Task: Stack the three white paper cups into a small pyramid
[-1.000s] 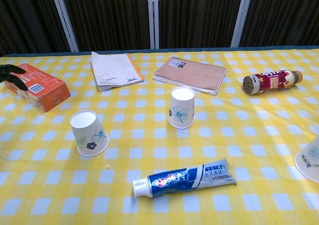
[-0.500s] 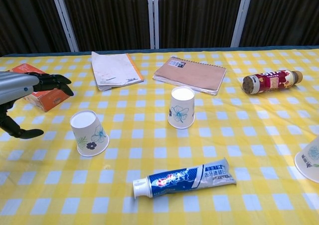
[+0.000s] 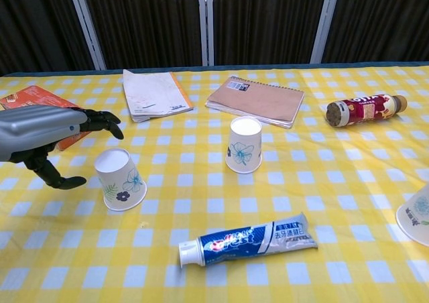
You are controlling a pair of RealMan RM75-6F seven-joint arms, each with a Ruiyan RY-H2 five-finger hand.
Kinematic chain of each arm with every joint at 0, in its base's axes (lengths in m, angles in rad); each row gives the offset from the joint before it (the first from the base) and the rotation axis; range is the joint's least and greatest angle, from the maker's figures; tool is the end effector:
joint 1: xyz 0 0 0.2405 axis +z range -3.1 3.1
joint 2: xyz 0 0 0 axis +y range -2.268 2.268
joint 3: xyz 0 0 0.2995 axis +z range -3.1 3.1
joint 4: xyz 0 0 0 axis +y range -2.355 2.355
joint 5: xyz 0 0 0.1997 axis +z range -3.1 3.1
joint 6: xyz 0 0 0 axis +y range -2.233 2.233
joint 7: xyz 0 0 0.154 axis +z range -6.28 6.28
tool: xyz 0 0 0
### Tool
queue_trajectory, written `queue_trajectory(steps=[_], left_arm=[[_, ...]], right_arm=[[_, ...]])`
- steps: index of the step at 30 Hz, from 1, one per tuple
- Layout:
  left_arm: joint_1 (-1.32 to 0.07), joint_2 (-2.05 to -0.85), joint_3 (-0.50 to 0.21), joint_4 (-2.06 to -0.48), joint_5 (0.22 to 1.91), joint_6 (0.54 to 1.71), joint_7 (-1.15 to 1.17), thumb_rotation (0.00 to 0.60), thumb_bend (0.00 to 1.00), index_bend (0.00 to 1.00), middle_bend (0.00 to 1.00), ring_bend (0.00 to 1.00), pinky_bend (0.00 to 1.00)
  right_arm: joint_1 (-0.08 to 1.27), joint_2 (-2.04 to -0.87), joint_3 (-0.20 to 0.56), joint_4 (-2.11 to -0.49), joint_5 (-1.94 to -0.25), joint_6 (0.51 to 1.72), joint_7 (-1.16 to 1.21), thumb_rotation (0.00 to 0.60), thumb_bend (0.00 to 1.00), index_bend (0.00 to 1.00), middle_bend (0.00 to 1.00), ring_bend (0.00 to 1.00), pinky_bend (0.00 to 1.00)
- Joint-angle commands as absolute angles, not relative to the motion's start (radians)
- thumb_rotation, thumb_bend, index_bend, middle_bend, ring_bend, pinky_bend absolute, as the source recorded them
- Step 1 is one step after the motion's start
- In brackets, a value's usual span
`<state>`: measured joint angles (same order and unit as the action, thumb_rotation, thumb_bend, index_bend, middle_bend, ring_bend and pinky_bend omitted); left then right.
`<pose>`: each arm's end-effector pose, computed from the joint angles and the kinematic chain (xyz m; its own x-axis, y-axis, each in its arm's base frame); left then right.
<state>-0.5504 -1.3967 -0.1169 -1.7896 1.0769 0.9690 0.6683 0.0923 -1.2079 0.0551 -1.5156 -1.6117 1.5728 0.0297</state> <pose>-0.2136 0.3014 0.0179 0.5845 0.3431 0.7353 0.8028 -0.3762 -0.4626 -0.3354 -0.1964 0.1702 0.3713 0.0905 0.9241 -0.9164 -0.1245 0.3804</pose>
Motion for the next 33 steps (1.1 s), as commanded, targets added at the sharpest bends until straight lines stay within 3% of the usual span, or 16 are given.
queue_trajectory(steps=[1,8,17,28,33], left_arm=[[-0.568,-1.418,-0.116,-1.779,1.056,0.966,0.681,0.6,0.42,0.22,0.0,0.0,0.0],[-0.582,-1.455,-0.105,-1.747,1.05,0.983,0.676,0.6,0.44,0.35,0.0,0.0,0.0],[-0.593,-1.458,-0.116,-1.743,1.057,1.0,0.626,0.6,0.44,0.36,0.0,0.0,0.0],[-0.69,-1.443,-0.216,-1.728,0.993,0.954,0.608,0.6,0.44,0.36,0.0,0.0,0.0],[-0.795,-1.513,-0.265,-1.625,0.918,0.884,0.616,0.6,0.44,0.36,0.0,0.0,0.0]], right_arm=[[0.092,-1.207,0.055,-1.516,-1.611,1.573,0.032,0.6,0.13,0.09,0.0,0.0,0.0],[0.09,-1.202,0.055,-1.519,-1.612,1.575,0.04,0.6,0.13,0.09,0.0,0.0,0.0],[0.092,-1.201,0.055,-1.519,-1.611,1.57,0.039,0.6,0.13,0.09,0.0,0.0,0.0],[0.099,-1.191,0.072,-1.509,-1.571,1.545,0.082,0.6,0.13,0.09,0.0,0.0,0.0],[0.107,-1.184,0.091,-1.494,-1.529,1.518,0.115,0.6,0.13,0.09,0.0,0.0,0.0]])
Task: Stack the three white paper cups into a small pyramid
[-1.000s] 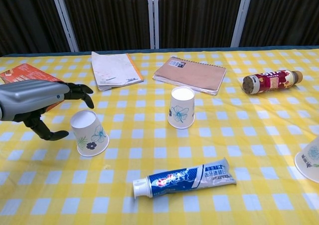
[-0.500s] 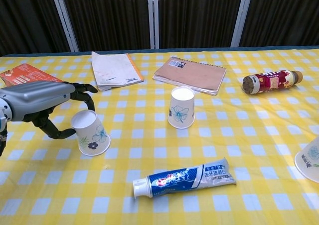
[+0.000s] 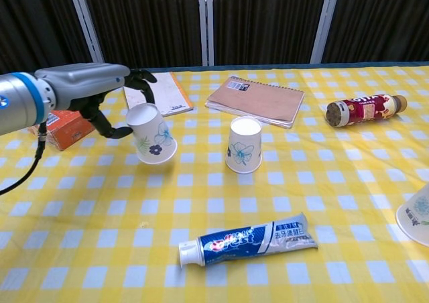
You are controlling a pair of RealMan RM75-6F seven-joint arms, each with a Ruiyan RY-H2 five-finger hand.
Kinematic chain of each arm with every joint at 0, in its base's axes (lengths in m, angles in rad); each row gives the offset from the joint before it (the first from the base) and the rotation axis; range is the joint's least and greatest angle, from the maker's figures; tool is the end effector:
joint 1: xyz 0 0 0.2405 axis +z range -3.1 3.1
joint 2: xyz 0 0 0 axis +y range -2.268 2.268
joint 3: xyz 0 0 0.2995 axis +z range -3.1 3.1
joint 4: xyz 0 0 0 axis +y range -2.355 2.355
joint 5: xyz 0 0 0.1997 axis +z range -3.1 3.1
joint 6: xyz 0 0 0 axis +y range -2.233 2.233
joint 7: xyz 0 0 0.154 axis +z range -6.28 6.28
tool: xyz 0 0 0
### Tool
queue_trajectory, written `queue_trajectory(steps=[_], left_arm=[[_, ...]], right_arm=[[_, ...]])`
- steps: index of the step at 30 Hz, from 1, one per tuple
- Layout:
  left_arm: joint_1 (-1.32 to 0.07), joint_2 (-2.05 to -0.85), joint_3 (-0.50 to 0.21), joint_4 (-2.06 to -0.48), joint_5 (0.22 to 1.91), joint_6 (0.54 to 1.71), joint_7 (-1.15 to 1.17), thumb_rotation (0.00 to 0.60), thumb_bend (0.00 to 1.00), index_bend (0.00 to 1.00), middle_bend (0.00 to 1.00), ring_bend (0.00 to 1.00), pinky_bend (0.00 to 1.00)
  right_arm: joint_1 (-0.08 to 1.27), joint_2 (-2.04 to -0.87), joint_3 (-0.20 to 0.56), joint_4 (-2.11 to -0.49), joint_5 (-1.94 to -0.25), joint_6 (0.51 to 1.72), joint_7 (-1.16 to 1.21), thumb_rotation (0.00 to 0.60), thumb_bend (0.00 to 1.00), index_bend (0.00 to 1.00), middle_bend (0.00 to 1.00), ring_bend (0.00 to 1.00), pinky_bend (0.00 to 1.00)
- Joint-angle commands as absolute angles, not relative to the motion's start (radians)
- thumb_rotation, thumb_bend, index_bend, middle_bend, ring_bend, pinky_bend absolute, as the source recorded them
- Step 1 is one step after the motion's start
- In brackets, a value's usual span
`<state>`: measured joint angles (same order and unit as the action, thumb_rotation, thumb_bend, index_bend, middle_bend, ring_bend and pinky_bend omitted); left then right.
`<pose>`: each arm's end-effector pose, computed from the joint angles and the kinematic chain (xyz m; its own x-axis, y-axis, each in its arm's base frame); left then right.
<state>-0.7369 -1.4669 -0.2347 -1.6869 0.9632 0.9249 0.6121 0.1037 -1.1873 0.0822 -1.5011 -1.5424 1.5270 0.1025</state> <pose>-0.1549 0.3669 0.0098 0.5207 0.2787 0.8070 0.8272 -0.3984 -0.3961 -0.3475 -0.2072 0.1812 0.3359 0.0767 0.9388 -0.9376 -0.0675 0.3410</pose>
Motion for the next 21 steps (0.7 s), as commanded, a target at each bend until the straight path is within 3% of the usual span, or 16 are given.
queue_trajectory(steps=[1,11,21], left_arm=[[-0.811,-1.528,-0.27,-1.607,0.91,0.876,0.614,0.6,0.44,0.36,0.0,0.0,0.0],[-0.959,-1.676,-0.296,-1.412,0.866,0.784,0.569,0.6,0.44,0.36,0.0,0.0,0.0],[-1.001,-1.694,-0.267,-1.398,0.869,0.772,0.543,0.6,0.42,0.32,0.0,0.0,0.0]], right_arm=[[0.108,-1.183,0.095,-1.491,-1.522,1.515,0.121,0.6,0.13,0.09,0.0,0.0,0.0],[0.117,-1.177,0.127,-1.455,-1.446,1.472,0.168,0.6,0.13,0.09,0.0,0.0,0.0],[0.113,-1.177,0.131,-1.45,-1.436,1.471,0.173,0.6,0.13,0.09,0.0,0.0,0.0]])
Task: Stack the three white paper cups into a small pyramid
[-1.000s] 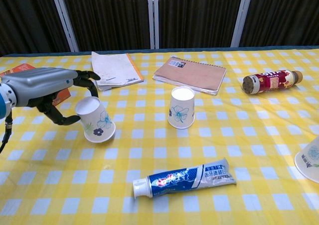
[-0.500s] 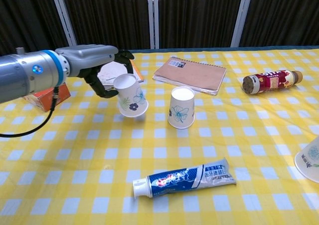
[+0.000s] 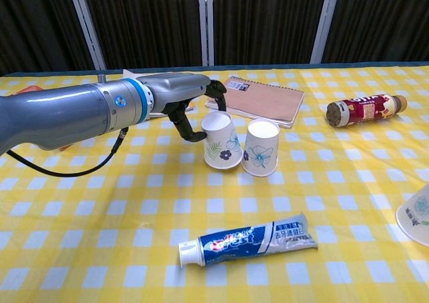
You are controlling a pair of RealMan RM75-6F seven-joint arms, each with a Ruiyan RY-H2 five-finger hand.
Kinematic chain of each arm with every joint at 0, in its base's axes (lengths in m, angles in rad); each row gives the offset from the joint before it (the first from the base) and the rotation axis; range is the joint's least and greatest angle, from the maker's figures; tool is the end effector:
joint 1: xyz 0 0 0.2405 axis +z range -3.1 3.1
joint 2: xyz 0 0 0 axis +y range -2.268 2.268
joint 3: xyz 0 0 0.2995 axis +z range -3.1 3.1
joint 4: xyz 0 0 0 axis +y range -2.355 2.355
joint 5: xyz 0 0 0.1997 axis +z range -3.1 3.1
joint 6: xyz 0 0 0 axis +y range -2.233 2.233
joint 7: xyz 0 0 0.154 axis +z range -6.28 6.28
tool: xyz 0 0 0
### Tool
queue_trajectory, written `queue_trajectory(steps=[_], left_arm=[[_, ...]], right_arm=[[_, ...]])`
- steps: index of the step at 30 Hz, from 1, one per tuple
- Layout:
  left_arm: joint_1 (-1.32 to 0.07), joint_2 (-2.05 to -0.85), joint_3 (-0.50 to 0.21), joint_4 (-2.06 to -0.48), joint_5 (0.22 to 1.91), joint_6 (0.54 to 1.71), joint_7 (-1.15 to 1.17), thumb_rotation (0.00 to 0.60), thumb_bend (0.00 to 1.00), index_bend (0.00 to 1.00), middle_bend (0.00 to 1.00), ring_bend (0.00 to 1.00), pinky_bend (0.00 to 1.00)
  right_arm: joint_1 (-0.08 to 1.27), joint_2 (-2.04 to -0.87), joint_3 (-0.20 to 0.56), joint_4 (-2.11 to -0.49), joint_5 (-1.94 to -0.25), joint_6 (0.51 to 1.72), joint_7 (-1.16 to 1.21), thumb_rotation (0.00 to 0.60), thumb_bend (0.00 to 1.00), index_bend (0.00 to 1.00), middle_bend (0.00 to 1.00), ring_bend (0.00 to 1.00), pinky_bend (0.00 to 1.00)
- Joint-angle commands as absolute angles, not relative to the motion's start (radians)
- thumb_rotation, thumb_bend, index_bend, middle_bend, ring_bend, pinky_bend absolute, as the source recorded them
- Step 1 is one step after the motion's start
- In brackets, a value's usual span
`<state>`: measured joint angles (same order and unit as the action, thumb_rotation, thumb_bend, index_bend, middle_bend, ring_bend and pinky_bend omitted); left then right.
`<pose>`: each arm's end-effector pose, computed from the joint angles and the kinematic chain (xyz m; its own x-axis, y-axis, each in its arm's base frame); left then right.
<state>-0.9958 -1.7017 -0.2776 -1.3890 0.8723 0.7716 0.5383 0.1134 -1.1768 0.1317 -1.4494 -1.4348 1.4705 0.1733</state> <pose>-0.0763 0.4106 -0.0713 0.5118 0.3297 0.7933 0.8054 -0.5055 -0.3095 -0.3696 -0.2215 0.1986 0.3147 0.0932 0.9446 -0.9492 0.0353 0.3127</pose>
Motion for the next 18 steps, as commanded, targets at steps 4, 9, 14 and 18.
queue_trajectory(steps=[4,9,14,18], left_arm=[[-1.007,-1.662,-0.244,-1.434,0.837,0.766,0.555,0.6,0.37,0.21,0.0,0.0,0.0],[-0.987,-1.619,-0.214,-1.499,0.831,0.816,0.555,0.6,0.29,0.04,0.0,0.0,0.0],[-0.906,-1.543,-0.156,-1.608,0.919,0.945,0.541,0.6,0.29,0.02,0.0,0.0,0.0],[-0.823,-1.485,-0.092,-1.674,1.009,1.057,0.528,0.6,0.29,0.01,0.0,0.0,0.0]], right_arm=[[0.112,-1.178,0.127,-1.453,-1.443,1.474,0.167,0.6,0.13,0.09,0.0,0.0,0.0],[0.111,-1.18,0.121,-1.458,-1.456,1.479,0.158,0.6,0.13,0.09,0.0,0.0,0.0],[0.105,-1.182,0.112,-1.469,-1.476,1.495,0.144,0.6,0.13,0.09,0.0,0.0,0.0],[0.1,-1.181,0.103,-1.482,-1.499,1.514,0.131,0.6,0.13,0.09,0.0,0.0,0.0]])
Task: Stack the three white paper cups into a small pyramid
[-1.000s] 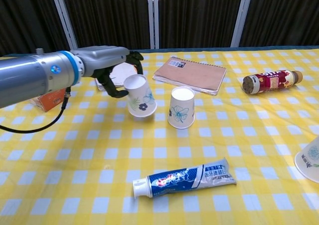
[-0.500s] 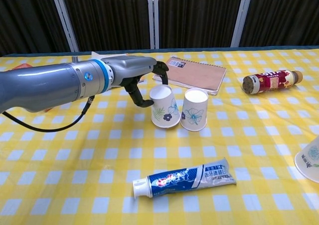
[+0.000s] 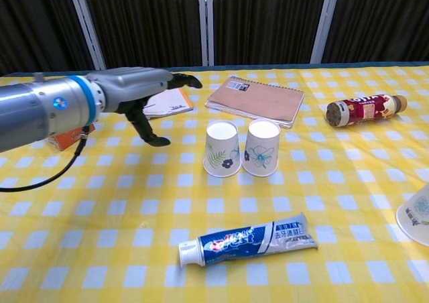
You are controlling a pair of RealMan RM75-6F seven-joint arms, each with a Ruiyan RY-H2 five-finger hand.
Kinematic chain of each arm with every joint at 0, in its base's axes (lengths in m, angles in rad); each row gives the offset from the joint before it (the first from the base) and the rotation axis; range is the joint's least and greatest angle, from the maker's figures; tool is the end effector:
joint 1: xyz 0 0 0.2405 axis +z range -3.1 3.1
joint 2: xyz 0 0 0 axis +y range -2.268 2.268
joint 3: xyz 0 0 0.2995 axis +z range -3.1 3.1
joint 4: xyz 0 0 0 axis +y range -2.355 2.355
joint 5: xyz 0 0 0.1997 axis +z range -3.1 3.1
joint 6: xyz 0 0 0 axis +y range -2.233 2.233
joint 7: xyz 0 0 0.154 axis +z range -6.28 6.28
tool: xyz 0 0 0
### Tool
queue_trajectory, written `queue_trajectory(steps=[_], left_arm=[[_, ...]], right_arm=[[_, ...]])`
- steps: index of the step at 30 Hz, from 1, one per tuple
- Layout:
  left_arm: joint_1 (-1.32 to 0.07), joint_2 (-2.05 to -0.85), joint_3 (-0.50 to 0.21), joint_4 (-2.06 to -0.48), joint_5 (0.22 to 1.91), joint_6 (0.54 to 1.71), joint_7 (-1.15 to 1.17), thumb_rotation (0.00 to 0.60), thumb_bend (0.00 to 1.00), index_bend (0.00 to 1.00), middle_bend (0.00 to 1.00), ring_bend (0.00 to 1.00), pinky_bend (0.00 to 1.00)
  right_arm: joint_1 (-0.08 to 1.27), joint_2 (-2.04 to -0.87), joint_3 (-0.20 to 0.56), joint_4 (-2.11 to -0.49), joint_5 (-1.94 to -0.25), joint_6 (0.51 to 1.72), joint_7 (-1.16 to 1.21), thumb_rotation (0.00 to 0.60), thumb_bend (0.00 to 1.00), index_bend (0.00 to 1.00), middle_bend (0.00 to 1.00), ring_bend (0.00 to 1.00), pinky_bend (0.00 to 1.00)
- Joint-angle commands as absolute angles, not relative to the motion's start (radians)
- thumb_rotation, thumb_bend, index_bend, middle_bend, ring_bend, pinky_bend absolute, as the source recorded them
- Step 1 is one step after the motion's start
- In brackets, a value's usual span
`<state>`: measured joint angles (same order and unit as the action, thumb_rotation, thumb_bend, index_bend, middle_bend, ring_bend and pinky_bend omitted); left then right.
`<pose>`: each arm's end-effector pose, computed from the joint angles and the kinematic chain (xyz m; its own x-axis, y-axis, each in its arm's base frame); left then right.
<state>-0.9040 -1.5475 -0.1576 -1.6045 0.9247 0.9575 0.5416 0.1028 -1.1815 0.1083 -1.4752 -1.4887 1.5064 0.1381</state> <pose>-0.1160 0.3818 -0.0223 0.5275 0.2755 0.8036 0.8019 -0.4738 -0.3639 -0.3593 -0.2127 0.1910 0.3271 0.0899 0.9407 -0.9441 -0.0120 0.3295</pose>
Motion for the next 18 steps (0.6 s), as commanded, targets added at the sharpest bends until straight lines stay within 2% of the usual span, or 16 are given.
queue_trajectory(steps=[1,8,12,14,18], left_arm=[[-0.8,-1.466,-0.074,-1.691,1.028,1.083,0.522,0.6,0.29,0.01,0.0,0.0,0.0],[-0.626,-1.337,0.04,-1.764,1.173,1.271,0.446,0.6,0.29,0.0,0.0,0.0,0.0],[-0.559,-1.284,0.086,-1.773,1.239,1.339,0.425,0.6,0.29,0.0,0.0,0.0,0.0],[-0.519,-1.254,0.109,-1.777,1.281,1.379,0.404,0.6,0.29,0.0,0.0,0.0,0.0],[-0.467,-1.213,0.131,-1.787,1.328,1.429,0.376,0.6,0.29,0.0,0.0,0.0,0.0]], right_arm=[[0.099,-1.182,0.1,-1.485,-1.506,1.518,0.127,0.6,0.13,0.09,0.0,0.0,0.0],[0.101,-1.185,0.075,-1.506,-1.546,1.515,0.084,0.6,0.13,0.09,0.0,0.0,0.0],[0.105,-1.186,0.065,-1.518,-1.56,1.507,0.07,0.6,0.13,0.1,0.0,0.0,0.0],[0.109,-1.185,0.058,-1.529,-1.569,1.5,0.065,0.6,0.13,0.12,0.0,0.0,0.0],[0.119,-1.182,0.045,-1.554,-1.584,1.479,0.045,0.6,0.15,0.24,0.0,0.0,0.0]])
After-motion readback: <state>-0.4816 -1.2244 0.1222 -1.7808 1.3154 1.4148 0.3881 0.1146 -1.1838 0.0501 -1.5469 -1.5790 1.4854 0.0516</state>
